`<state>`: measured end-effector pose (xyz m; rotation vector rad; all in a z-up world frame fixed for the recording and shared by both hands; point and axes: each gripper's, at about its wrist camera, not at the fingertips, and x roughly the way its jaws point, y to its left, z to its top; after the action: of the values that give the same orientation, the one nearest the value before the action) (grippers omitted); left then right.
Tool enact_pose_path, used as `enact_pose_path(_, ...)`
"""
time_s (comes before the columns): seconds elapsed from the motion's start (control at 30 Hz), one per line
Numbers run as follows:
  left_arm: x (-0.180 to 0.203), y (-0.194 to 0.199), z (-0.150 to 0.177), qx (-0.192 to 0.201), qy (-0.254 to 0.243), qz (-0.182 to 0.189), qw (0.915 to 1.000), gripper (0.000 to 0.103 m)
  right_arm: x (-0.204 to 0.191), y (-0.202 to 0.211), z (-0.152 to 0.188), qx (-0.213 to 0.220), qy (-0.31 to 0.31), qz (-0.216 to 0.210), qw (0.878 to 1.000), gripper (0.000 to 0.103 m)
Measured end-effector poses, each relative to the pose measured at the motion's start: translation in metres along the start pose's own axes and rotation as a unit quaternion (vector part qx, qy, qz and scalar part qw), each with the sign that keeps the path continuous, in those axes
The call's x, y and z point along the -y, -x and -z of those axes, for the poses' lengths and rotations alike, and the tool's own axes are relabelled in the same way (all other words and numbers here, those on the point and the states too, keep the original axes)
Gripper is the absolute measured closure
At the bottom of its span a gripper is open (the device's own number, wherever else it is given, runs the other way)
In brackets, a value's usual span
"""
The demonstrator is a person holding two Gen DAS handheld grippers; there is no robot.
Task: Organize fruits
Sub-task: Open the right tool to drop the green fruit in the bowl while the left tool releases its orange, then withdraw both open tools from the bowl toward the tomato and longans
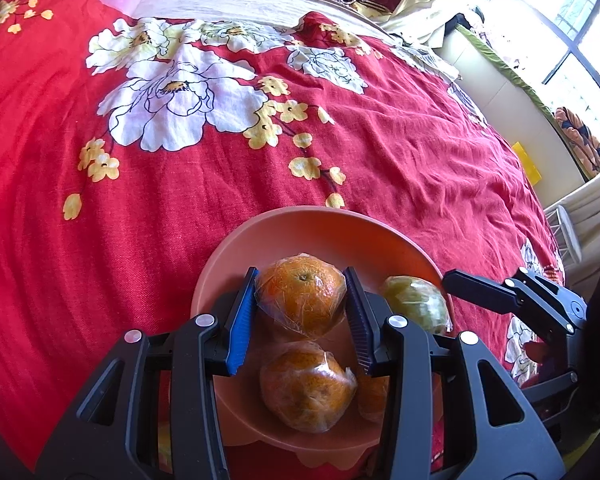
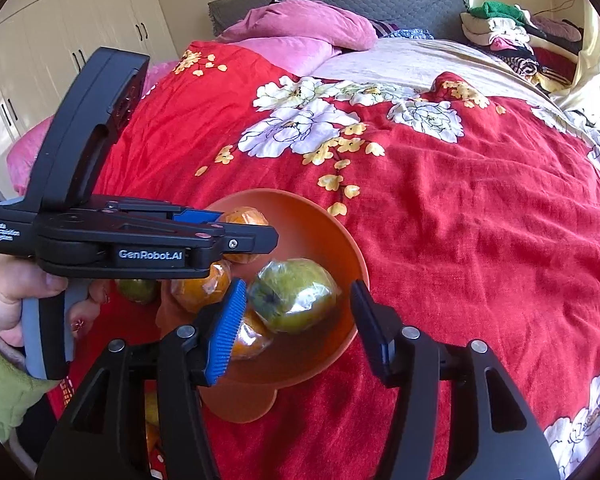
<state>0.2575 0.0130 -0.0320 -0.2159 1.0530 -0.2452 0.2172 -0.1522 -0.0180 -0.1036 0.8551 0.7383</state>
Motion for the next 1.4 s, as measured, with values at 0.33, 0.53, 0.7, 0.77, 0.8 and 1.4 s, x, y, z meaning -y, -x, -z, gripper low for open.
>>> enact_pose_path(0.33, -0.002, 0.004, 0.0, 0.005, 0.005, -0.004, 1.0, 0.063, -0.002, 0.017, 0.005, 0.009, -0.008, -0.002, 1.0, 0.045)
enact_pose_path(0.53, -0.001, 0.013, 0.0, 0.013, 0.007, -0.006, 0.9999, 0.056, -0.005, 0.025, 0.007, 0.013, -0.009, 0.001, 1.0, 0.041)
enact_pose_path(0.7, 0.0, 0.025, 0.002, 0.026, 0.012, -0.008, 0.9996, 0.047, -0.009, 0.033, 0.008, 0.02, -0.011, 0.002, 1.0, 0.037)
enact_pose_path(0.77, 0.0, 0.03, 0.003, 0.032, 0.012, -0.009, 0.9994, 0.041, -0.011, 0.036, 0.008, 0.022, -0.01, 0.004, 1.0, 0.035)
enact_pose_path(0.8, 0.0, 0.035, 0.004, 0.036, 0.014, -0.012, 0.9992, 0.039, -0.012, 0.037, 0.008, 0.023, -0.01, 0.004, 1.0, 0.035)
enact_pose_path(1.4, 0.005, 0.084, 0.023, 0.083, 0.016, -0.042, 0.9955, 0.01, -0.028, 0.062, 0.011, 0.047, -0.005, 0.01, 0.999, 0.019)
